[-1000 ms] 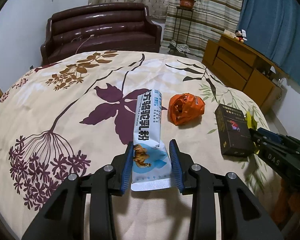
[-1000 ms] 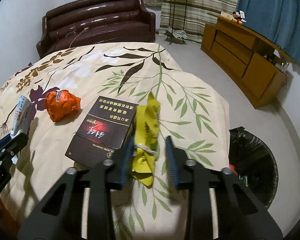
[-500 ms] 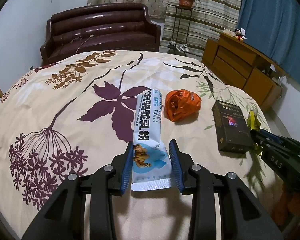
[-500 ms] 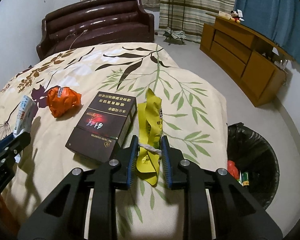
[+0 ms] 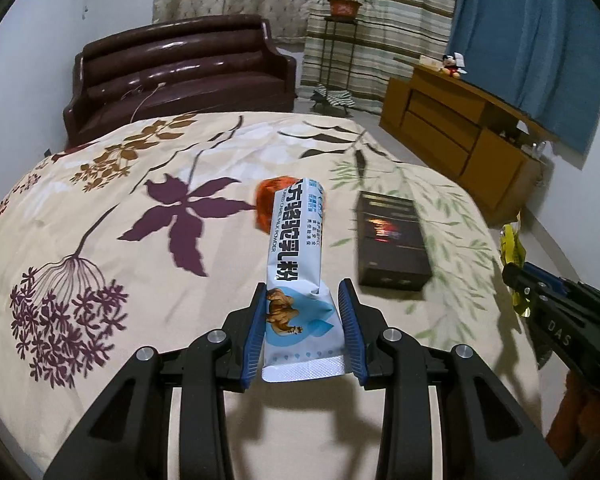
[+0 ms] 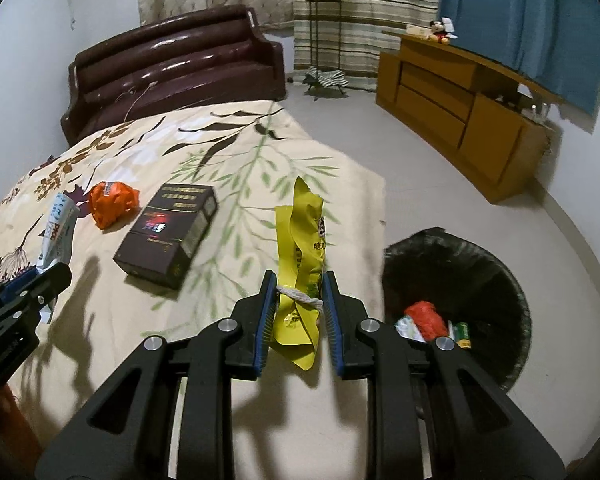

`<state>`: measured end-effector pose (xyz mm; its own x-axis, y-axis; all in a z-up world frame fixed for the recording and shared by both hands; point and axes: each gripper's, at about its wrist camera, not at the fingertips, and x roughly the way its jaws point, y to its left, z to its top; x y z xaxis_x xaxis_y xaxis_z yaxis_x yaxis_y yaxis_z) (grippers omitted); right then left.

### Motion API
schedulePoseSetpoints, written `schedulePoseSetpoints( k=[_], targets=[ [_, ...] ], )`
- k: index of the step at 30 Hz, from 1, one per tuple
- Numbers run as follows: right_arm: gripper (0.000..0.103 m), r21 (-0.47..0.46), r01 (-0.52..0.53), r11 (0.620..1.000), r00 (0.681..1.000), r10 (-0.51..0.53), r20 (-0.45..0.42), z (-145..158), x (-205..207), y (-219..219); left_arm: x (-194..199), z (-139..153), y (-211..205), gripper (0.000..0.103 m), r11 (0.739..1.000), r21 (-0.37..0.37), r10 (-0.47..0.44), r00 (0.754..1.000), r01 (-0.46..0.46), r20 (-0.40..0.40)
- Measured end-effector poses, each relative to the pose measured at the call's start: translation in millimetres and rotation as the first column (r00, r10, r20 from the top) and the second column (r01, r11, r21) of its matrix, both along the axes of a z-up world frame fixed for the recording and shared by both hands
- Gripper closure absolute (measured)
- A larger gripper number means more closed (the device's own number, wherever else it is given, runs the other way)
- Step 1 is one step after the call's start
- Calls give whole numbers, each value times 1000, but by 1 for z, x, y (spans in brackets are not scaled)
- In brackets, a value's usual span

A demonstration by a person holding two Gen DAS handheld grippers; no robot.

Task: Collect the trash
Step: 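Carry the yellow packet over the bin with the right gripper while the left gripper holds the tube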

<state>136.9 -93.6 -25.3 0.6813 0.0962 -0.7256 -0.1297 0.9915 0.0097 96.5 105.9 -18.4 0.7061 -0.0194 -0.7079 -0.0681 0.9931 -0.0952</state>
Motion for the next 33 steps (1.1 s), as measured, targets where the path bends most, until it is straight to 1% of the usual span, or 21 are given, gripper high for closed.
schedulePoseSetpoints(
  k=[9,18,25,33],
  targets=[
    [80,9,54,998,998,-55,31,8,-23,-42,-10,9,-43,67,998,13,-64,998,64,21],
    [80,19,130,991,990,-131,46,10,-36,-91,-15,13,-91,67,990,37,-139,990,138,34],
    [80,34,187,982,981,-189,43,5,-41,-127,-13,13,-131,67,977,59,-208,977,206,36],
    [80,45,237,971,970,-238,39,-2,-42,-158,-4,9,-172,67,960,78,-271,962,267,33]
  ],
)
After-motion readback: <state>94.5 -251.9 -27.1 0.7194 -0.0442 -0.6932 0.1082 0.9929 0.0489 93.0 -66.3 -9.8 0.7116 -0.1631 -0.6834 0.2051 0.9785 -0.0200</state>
